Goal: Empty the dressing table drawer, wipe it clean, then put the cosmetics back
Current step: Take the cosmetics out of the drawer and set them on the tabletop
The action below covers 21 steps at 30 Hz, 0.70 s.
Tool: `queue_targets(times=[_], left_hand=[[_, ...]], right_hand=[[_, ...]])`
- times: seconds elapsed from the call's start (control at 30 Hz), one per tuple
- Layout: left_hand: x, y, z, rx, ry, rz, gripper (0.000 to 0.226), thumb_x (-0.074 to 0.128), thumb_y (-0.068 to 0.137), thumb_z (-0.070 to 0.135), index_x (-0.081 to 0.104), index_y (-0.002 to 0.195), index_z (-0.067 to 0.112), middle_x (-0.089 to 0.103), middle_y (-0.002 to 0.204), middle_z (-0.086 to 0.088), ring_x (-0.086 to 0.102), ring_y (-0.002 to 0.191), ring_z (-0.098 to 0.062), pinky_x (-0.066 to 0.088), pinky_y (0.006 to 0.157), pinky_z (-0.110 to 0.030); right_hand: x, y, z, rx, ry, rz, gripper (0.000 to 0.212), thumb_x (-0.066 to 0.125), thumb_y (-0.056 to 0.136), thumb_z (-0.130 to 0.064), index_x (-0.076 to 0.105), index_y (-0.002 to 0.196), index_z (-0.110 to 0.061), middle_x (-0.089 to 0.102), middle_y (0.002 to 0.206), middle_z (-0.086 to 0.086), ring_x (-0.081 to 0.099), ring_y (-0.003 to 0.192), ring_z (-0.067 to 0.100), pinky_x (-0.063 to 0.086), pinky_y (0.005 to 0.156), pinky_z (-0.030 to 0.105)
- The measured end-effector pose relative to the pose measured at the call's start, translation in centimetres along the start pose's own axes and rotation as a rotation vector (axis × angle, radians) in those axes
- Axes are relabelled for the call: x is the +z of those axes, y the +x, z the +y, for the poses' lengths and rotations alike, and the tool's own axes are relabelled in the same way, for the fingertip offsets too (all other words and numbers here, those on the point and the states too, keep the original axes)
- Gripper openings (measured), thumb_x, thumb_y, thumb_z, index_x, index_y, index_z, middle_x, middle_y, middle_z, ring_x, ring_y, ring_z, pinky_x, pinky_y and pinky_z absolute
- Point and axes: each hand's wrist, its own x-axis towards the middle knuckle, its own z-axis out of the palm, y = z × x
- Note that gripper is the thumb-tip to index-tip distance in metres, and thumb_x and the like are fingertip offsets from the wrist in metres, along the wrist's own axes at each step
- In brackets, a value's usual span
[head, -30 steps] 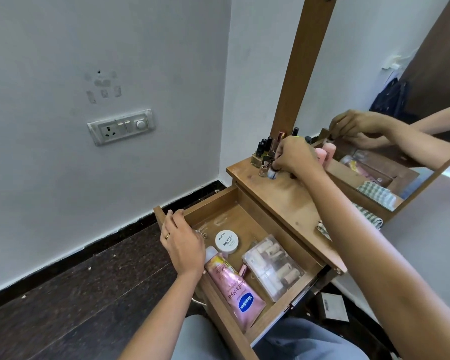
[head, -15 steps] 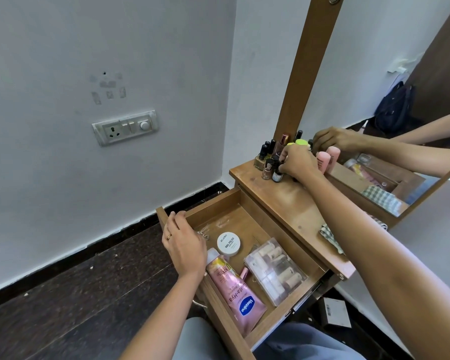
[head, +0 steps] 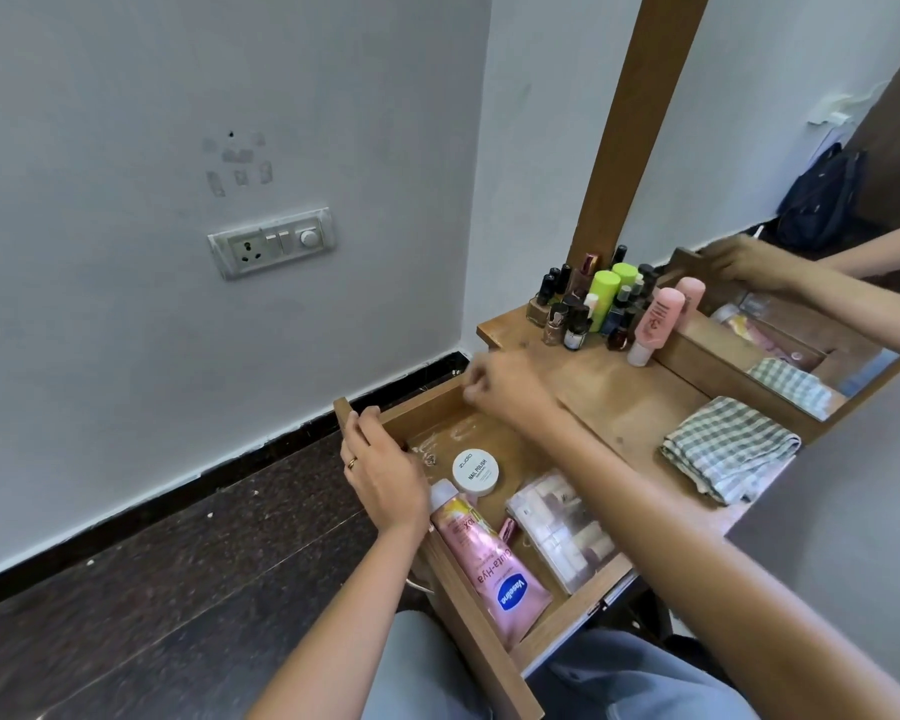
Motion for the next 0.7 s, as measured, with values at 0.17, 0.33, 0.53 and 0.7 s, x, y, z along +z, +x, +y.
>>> queue_targets(times=[0.17, 0.33, 0.53, 0.7], left_hand=[[0.0, -0.1, -0.8, -0.059, -0.071, 0.028, 0.049, 0.053, 0.082, -0.012, 0.047, 0.127, 0.005, 0.042, 0.139, -0.019, 0.037, 0.13, -0.039, 0.049, 0.092, -0.05], [0.1, 0.0, -0.7, -0.097, -0.06, 0.021, 0.049, 0.049, 0.083, -0.011, 0.045, 0.129, 0.005, 0.042, 0.139, -0.015, 0.039, 0.127, -0.04, 0.048, 0.09, -0.054], [0.3, -0.1, -1.0, -0.098, -0.048, 0.02, 0.047, 0.05, 0.084, -0.01, 0.046, 0.128, 0.006, 0.043, 0.138, -0.018, 0.042, 0.125, -0.041, 0.046, 0.092, -0.056], [0.6, 0.1, -1.4, -0.076, -0.037, 0.007, 0.047, 0.051, 0.082, -0.01, 0.046, 0.126, 0.008, 0.042, 0.137, -0.018, 0.042, 0.123, -0.042, 0.048, 0.087, -0.056]], right_hand=[[9.8, 0.0, -1.2, 0.019, 0.254, -0.267, 0.024, 0.069, 0.08, -0.003, 0.069, 0.104, -0.009, 0.069, 0.101, 0.008, 0.064, 0.087, 0.016, 0.055, 0.087, 0.034], [12.4, -0.3, -0.9, -0.179, 0.243, -0.185, 0.033, 0.065, 0.077, -0.002, 0.066, 0.106, -0.016, 0.063, 0.099, 0.003, 0.055, 0.075, 0.014, 0.053, 0.076, 0.037], [12.5, -0.1, -0.5, -0.205, 0.222, -0.18, 0.026, 0.07, 0.078, -0.008, 0.063, 0.101, -0.016, 0.053, 0.09, -0.005, 0.052, 0.07, 0.014, 0.053, 0.072, 0.038], [12.4, -0.1, -0.9, -0.204, 0.204, -0.226, 0.02, 0.066, 0.082, -0.012, 0.06, 0.099, -0.019, 0.061, 0.096, 0.004, 0.056, 0.075, 0.018, 0.054, 0.073, 0.043]])
